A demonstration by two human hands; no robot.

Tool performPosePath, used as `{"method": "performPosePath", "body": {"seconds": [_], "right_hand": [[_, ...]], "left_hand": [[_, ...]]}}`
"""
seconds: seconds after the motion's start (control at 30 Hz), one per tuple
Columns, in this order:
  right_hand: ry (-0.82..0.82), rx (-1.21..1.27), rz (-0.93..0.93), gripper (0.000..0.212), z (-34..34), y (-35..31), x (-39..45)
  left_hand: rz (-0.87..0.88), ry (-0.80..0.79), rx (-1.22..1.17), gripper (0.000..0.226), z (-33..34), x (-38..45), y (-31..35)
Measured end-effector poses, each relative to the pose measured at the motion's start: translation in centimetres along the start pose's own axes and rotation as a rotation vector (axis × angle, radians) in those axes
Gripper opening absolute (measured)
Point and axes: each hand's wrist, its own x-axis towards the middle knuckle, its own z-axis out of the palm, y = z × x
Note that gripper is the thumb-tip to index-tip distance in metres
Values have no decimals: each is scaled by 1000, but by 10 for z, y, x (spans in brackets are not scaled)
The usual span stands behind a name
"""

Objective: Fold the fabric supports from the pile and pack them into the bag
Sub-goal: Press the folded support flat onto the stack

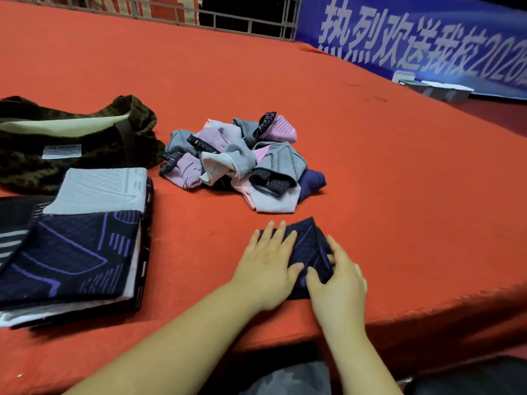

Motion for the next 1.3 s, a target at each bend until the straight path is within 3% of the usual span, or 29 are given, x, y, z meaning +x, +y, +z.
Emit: {"method": "performPosePath", "body": {"seconds": [0.27, 0.37, 0.43, 0.57, 0.67, 0.77, 0.87, 0.97, 1.07, 1.17, 1.3], "right_hand": [[85, -50, 5, 54, -2, 13, -2], [150, -104, -149, 55, 0, 9, 2], [31, -109, -280, 56, 3, 2, 7], [-306, -324, -212, 52, 2, 3, 16], [-385, -388, -159, 48, 0, 14, 16], [-309, -390, -56, 54, 0, 16, 15], [-168, -336, 89, 64, 3, 17, 13], [-131, -261, 134, 59, 4, 17, 14], [-135, -234, 154, 55, 2, 14, 17], [-143, -192, 122, 58, 2, 11, 15], [-143, 108, 89, 52, 1, -3, 14]], "left_hand": [[56, -174, 86, 66, 2, -1, -1], [45, -200, 92, 66, 4, 0, 2], [34, -203, 84, 71, 5, 1, 5], [24, -186, 32, 64, 5, 0, 0], [-124, -71, -67, 65, 5, -4, -5], [-414, 157, -132, 64, -2, -11, -13], [-552, 124, -131, 49, -15, -14, -20], [-547, 22, -158, 39, -21, -11, -17], [-542, 52, -477, 17, -20, -5, -10], [-541, 117, -935, 17, -21, -1, 2], [-573, 151, -1276, 19, -28, -1, 9]]}}
